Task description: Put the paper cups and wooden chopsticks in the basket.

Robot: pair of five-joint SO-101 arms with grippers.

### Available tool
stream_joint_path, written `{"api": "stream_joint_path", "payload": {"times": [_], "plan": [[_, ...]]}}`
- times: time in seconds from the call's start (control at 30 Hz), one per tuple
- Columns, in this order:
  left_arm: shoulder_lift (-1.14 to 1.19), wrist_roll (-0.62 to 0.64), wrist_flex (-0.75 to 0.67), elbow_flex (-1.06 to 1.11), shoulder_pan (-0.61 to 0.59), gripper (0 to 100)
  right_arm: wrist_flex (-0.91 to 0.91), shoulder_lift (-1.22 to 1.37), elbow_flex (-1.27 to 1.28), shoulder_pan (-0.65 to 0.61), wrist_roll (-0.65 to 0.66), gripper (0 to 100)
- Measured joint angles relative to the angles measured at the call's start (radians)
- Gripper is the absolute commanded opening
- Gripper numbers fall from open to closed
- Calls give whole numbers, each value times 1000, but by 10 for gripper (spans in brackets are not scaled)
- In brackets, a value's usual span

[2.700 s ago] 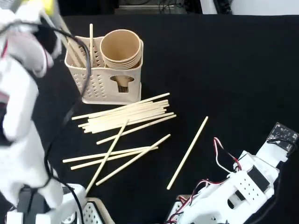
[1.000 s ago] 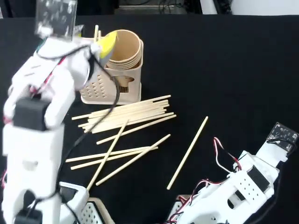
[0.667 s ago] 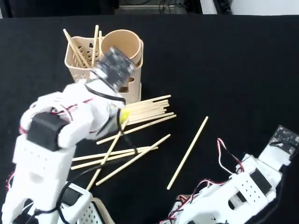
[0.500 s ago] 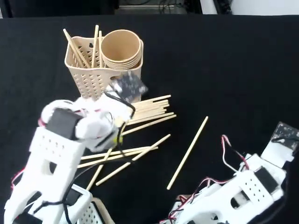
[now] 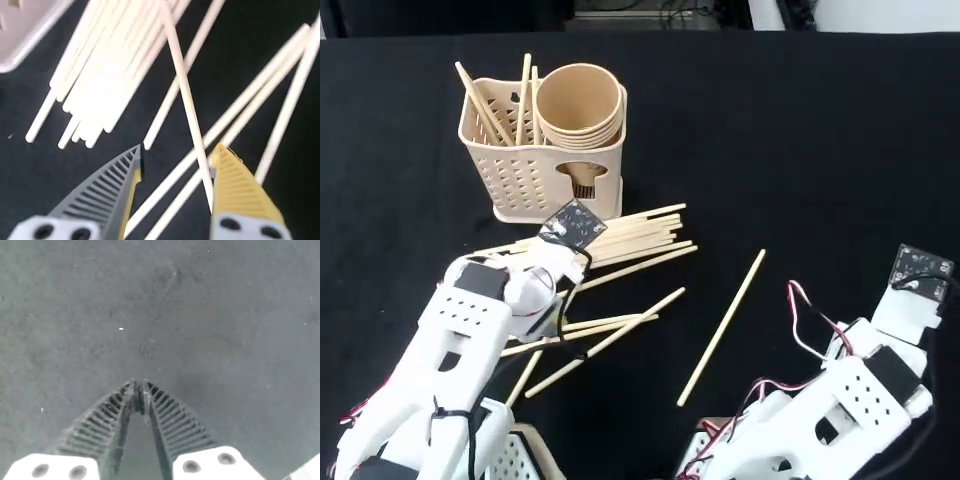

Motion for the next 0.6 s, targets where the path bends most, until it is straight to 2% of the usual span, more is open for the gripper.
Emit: {"api": "stream_joint_path", "payload": {"times": [0.3,0.53,0.6], "plan": [[68,120,-110,-35,86,225,-23,0,37,0,0,15],[431,112,-132,-227,107,217,-71,0,74,0,-2,15],[535,103,-133,-285,107,158,-71,0,74,0,-2,15]]}}
